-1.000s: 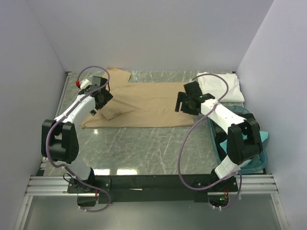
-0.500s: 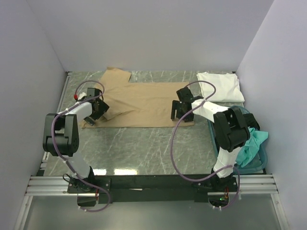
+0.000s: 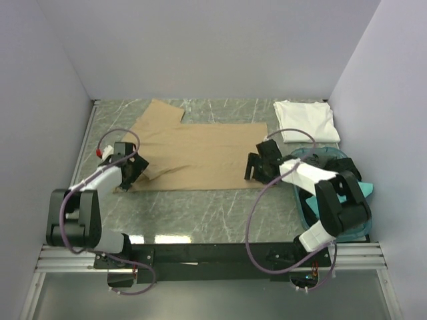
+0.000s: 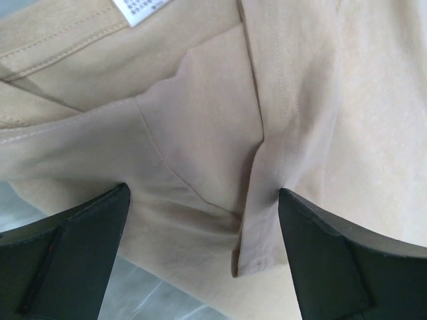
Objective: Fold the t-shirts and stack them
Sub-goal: Fold the tshirt
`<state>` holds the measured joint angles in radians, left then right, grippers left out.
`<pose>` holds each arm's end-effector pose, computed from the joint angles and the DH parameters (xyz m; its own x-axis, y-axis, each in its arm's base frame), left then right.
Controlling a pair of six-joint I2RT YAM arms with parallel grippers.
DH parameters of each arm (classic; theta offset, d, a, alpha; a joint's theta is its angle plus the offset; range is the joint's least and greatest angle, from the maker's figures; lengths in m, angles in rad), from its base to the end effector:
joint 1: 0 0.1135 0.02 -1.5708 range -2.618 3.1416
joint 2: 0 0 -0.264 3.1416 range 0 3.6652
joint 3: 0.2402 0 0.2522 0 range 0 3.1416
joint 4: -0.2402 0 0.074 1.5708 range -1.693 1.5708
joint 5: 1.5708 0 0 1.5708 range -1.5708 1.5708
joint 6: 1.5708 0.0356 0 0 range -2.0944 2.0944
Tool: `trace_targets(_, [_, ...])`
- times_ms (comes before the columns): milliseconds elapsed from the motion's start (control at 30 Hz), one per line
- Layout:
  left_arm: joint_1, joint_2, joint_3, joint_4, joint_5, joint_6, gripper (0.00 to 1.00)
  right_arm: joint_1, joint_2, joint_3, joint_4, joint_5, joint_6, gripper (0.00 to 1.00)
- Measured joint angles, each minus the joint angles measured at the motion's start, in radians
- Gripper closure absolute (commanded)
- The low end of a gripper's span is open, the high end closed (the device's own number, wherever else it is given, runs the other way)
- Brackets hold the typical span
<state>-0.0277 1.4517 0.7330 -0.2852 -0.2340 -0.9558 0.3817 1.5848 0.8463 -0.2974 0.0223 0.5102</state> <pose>0.2710 0.0007 0.1679 -0.4069 -0.7835 -0.4696 -0.7450 0.5821 -0.3258 0.2797 0.1114 0.1627 -0.8734 0.1755 -0.4542 0.0741 0.9698 0.2322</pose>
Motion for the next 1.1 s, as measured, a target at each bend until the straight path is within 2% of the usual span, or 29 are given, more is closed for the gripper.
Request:
trace_targets(267, [0.000, -0.326, -0.212, -0.114, -0.006, -0.063, 0.01, 0.041, -0.246, -0.210, -0.047, -0.005, 0.069, 0.19])
trace_targets(433, [0.000, -0.512, -0.230, -0.191, 0.015, -0.070, 0.01, 0.066, -0.381, -0.251, -0.144, -0.002, 0.073, 0.19])
trace_targets(533, [-0.001, -0.568, -0.222, -0.192, 0.049, -0.070, 0.01, 0.066, -0.432, -0.243, -0.160, 0.011, 0.072, 0.19])
trace_targets(667, [-0.006, -0.550, -0.202, -0.187, 0.093, -0.066, 0.01, 0.066, -0.449, -0.234, -0.161, 0.014, 0.072, 0.18])
trace_targets(1100, [-0.085, -0.276, -0.188, -0.011, 0.196, -0.063, 0.01, 0.066, -0.510, -0.223, -0.190, 0.045, 0.076, 0.17])
